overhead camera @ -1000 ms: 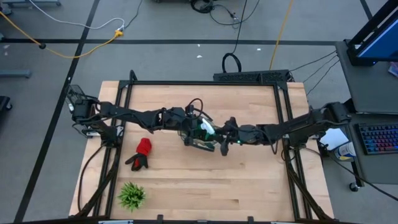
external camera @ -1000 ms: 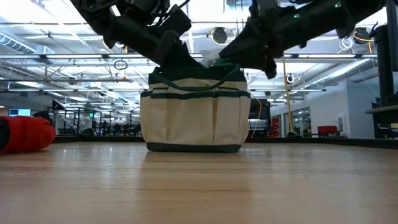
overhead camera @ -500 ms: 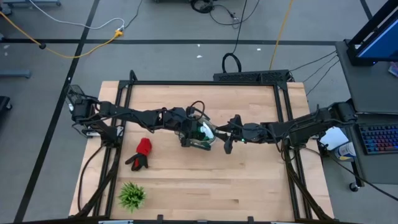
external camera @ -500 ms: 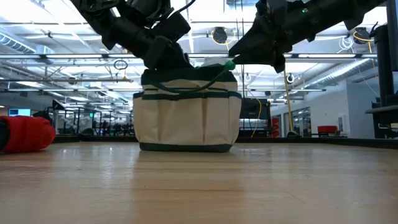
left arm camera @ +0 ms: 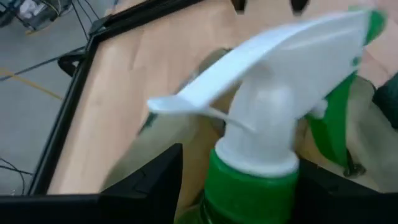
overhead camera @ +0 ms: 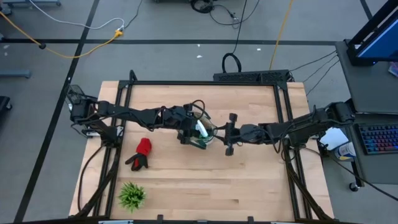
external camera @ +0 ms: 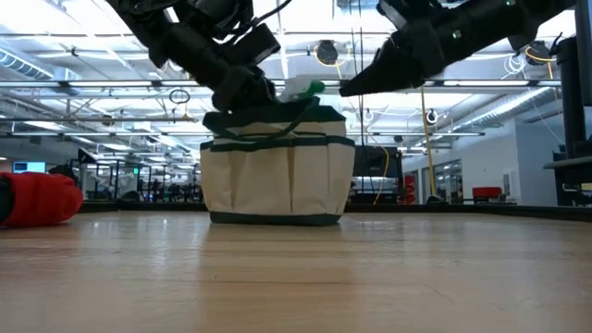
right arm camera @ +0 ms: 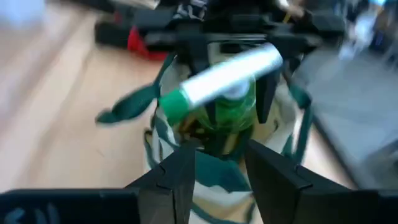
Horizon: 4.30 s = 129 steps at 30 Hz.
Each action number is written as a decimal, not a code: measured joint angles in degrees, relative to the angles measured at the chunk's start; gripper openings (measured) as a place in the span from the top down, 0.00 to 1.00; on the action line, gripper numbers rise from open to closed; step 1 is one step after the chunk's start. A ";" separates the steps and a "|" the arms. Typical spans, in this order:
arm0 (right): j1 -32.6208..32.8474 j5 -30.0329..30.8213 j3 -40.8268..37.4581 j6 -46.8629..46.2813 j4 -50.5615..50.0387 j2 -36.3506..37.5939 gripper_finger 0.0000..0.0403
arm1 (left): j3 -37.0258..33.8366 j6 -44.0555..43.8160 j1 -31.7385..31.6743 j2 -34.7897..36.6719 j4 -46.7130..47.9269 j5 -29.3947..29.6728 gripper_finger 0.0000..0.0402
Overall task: Pick & Place Garden tools in Gardening bag
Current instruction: Put the green spray bottle into the gardening bag
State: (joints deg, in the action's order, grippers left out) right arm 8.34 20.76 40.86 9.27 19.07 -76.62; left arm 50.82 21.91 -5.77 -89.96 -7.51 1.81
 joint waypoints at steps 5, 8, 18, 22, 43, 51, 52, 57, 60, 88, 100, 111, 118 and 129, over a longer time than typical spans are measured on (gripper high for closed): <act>-1.14 -2.10 0.02 15.28 4.63 0.02 0.66 | 2.77 0.57 -0.35 1.88 4.26 0.11 0.46; -3.73 -8.96 0.02 16.87 4.68 -0.01 0.65 | 3.95 0.54 -0.43 2.43 7.59 1.40 0.46; -8.74 -14.87 0.02 12.19 2.04 -0.37 0.59 | 6.72 -1.60 -0.32 3.83 9.71 1.61 0.46; -8.74 -14.84 0.02 11.00 3.65 -0.35 0.59 | 6.74 -2.89 -0.32 2.40 10.27 1.62 0.46; -8.61 -14.84 0.00 4.46 8.64 -5.56 0.59 | 6.78 -4.01 0.06 -2.55 5.39 1.53 0.47; -8.63 -14.82 0.00 3.20 14.49 -5.48 0.59 | 6.76 -4.00 -0.26 -2.55 6.52 1.04 0.67; -8.63 -14.82 0.00 3.02 14.67 -5.44 0.59 | 6.76 -4.00 -0.36 -2.55 6.51 1.02 0.68; -8.63 -14.84 0.00 0.48 14.05 -5.50 0.59 | 6.81 -0.64 -0.64 -2.53 8.96 0.89 0.63; -8.62 -14.84 0.00 0.97 13.14 -4.51 0.59 | 6.81 1.57 -0.64 -2.53 13.33 1.26 0.57; -8.97 -23.92 0.00 27.57 4.16 -4.35 0.59 | 6.76 9.16 -0.83 -2.07 14.69 1.29 0.61; -10.99 -23.74 0.00 32.43 7.56 -8.84 0.59 | 6.76 6.42 -0.86 -2.03 14.10 1.22 0.58; -10.71 -17.93 0.00 35.36 7.71 -9.20 0.84 | 6.76 9.47 -0.85 -1.96 16.42 1.23 0.63; -10.70 -17.68 0.00 37.80 6.88 -9.16 0.98 | 6.76 10.87 -0.21 -1.96 16.74 1.27 0.62; -9.96 -13.41 -0.04 39.43 6.47 -7.08 0.98 | 6.77 14.47 3.37 -1.96 17.63 1.27 0.60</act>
State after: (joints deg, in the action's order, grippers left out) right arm -1.62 7.35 40.82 48.70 25.55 -83.70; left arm 57.60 36.38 -2.40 -91.92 10.11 3.08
